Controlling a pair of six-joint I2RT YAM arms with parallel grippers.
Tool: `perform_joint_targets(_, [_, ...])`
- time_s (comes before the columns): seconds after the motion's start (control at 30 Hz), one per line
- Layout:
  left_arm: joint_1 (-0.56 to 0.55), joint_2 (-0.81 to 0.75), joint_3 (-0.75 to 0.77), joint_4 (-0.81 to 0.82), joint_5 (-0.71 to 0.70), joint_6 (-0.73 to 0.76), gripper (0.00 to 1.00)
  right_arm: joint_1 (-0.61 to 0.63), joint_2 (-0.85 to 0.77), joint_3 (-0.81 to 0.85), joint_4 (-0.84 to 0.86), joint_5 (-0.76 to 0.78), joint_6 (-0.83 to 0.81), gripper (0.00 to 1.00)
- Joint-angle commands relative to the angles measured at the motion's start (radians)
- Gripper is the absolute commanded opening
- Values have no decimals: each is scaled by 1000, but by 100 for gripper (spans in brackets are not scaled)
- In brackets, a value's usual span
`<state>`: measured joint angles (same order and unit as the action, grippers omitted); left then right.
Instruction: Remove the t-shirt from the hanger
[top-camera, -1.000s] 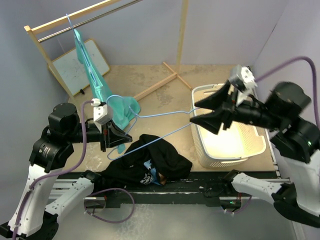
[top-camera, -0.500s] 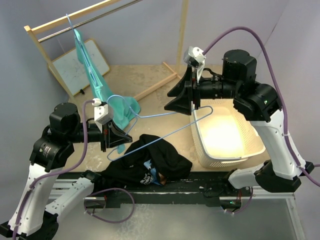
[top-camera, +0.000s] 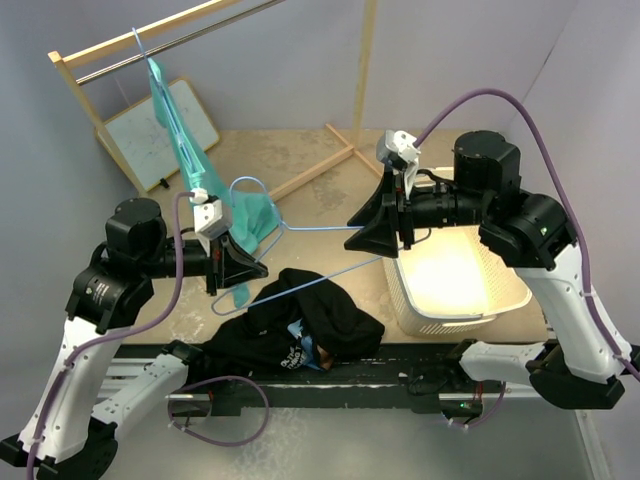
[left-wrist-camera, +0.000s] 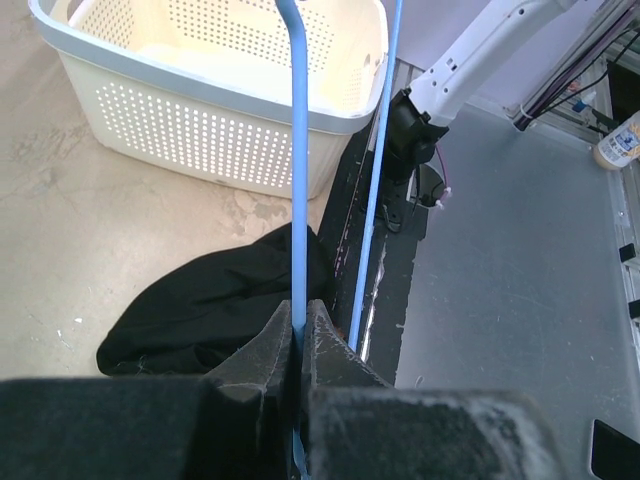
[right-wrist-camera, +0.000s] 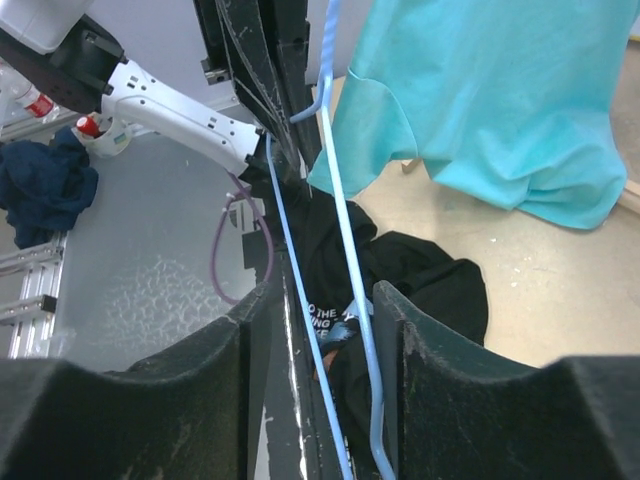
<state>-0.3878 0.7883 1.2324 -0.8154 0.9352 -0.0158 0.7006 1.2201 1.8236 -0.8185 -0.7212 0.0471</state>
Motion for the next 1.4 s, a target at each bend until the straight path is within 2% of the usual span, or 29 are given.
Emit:
perform_joint_targets(0.0, [-4, -21, 51, 119, 22, -45, 0, 9, -10, -22, 3, 2, -18, 44])
perform_joint_targets(0.17, [-3, -31, 63, 178, 31, -85, 0, 12, -12, -60, 4, -4, -15, 28])
perform_joint_targets(0.27, [-3, -38, 65, 215, 28, -112, 0, 11, -16, -75, 5, 3, -9, 9])
perform_joint_targets(0.3, [-3, -40, 64, 224, 26, -121, 0, 13, -16, -76, 4, 11, -3, 0])
perform_joint_targets(0.47, [-3, -48, 53, 238, -36, -131, 1, 11, -29, -51, -7, 152, 63, 0])
perform_joint_targets(0.6, [-2, -95, 34, 247, -183, -142, 50, 12, -66, -11, -42, 299, 101, 0])
perform_joint_targets(0.67, [-3, -131, 20, 259, -263, -153, 70, 12, -84, 19, -80, 392, 114, 0])
perform_joint_targets(0.7, [-2, -150, 14, 263, -303, -157, 78, 11, -94, 40, -102, 429, 117, 0])
perform_joint_targets(0.77, [-3, -184, -1, 276, -365, -171, 86, 12, -114, 75, -122, 484, 124, 0])
perform_joint_targets(1.0, [-2, -324, -70, 257, -600, -184, 89, 11, -88, 243, -124, 755, 152, 0])
perform_joint_targets(1.17, [-3, -468, -183, 207, -762, -197, 87, 11, 26, 281, 31, 860, 133, 0])
perform_joint_targets(1.37, [-2, -628, -283, 156, -812, -276, 84, 11, 237, 367, 221, 925, 64, 0])
